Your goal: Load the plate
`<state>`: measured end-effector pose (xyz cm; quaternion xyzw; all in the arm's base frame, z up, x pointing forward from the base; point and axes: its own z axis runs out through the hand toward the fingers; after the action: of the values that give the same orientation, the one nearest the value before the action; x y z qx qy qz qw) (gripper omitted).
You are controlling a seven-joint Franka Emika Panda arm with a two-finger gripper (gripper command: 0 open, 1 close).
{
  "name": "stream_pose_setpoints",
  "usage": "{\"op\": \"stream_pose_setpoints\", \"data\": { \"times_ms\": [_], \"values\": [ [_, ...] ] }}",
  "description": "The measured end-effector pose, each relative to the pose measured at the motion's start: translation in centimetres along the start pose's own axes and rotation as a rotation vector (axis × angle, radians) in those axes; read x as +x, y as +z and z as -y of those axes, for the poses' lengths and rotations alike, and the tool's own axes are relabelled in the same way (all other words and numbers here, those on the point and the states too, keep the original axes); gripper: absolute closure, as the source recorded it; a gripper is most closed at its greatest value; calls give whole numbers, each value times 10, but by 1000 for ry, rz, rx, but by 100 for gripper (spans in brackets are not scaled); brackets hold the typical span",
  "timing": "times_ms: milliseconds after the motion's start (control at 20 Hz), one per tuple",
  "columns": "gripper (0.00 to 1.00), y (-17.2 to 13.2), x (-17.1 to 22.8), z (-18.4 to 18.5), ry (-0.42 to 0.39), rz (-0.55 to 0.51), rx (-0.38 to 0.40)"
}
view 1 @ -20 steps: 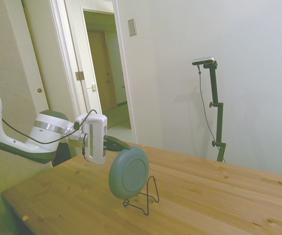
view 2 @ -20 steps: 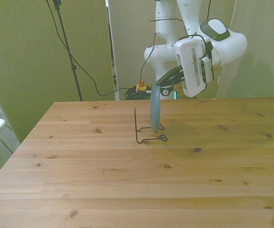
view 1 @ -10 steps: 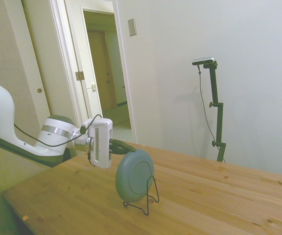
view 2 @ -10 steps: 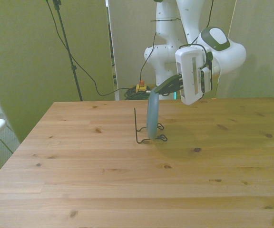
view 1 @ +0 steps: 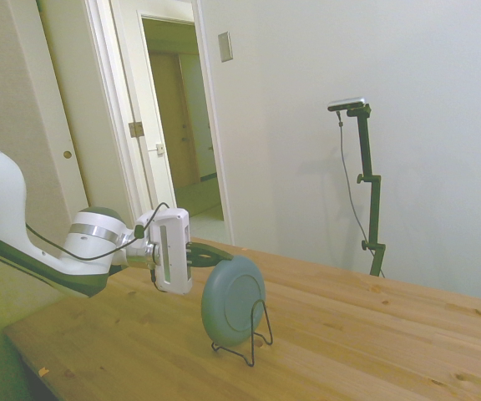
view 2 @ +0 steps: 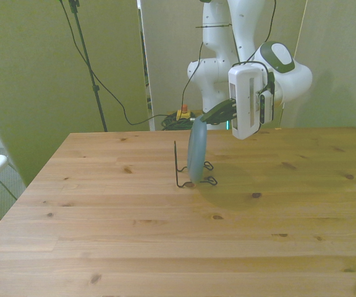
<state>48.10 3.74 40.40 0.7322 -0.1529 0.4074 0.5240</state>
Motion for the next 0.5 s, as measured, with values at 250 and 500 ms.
{"op": "stream_pose_setpoints", "data": {
  "times_ms": [250, 500],
  "values": [
    [100, -2, -11, -22, 30, -18, 2],
    [0, 7, -11, -40, 65, -6, -7]
  ]
}}
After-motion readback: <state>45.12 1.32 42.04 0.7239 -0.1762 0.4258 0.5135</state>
